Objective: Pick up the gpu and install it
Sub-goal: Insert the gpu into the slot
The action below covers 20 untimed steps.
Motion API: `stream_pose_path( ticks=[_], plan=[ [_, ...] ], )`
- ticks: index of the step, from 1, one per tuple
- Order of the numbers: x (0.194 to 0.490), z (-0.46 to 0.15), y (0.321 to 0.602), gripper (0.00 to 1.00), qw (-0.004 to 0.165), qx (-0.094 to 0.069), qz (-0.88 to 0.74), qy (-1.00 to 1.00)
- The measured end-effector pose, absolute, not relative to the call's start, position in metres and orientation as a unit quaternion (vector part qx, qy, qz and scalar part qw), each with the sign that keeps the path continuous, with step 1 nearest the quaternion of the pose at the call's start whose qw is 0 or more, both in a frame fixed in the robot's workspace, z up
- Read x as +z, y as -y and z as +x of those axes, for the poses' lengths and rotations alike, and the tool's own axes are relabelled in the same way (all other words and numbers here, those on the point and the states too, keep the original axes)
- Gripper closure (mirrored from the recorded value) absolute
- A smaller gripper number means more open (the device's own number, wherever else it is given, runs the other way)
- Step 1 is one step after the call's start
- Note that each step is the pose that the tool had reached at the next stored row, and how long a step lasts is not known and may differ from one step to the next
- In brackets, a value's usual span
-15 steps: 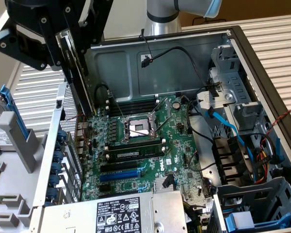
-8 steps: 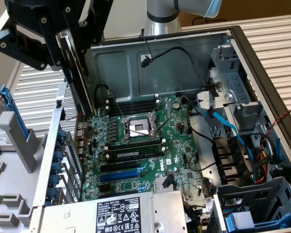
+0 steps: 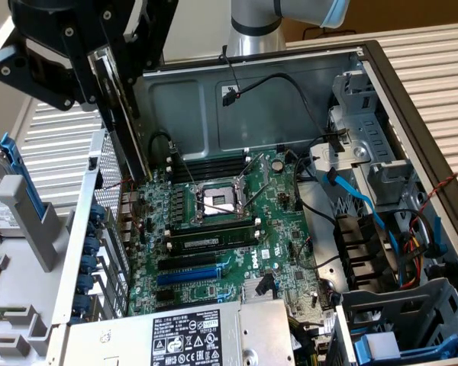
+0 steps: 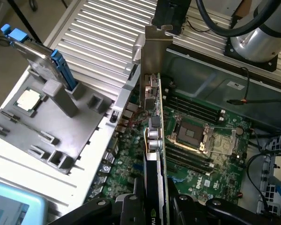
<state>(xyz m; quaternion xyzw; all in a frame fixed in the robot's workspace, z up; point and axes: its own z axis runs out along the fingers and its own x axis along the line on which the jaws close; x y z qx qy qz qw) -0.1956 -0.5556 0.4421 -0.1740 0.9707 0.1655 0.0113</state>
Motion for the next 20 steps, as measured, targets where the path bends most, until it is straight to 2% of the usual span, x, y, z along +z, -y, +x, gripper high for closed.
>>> stream_pose_path(
  ticks=[6, 20],
  plan=[
    [0.442, -0.176, 0.556, 0.71, 0.009, 0.166, -0.187, -0.968],
    [0.44, -0.175, 0.556, 0.71, -0.012, 0.166, -0.306, -0.938]
  ],
)
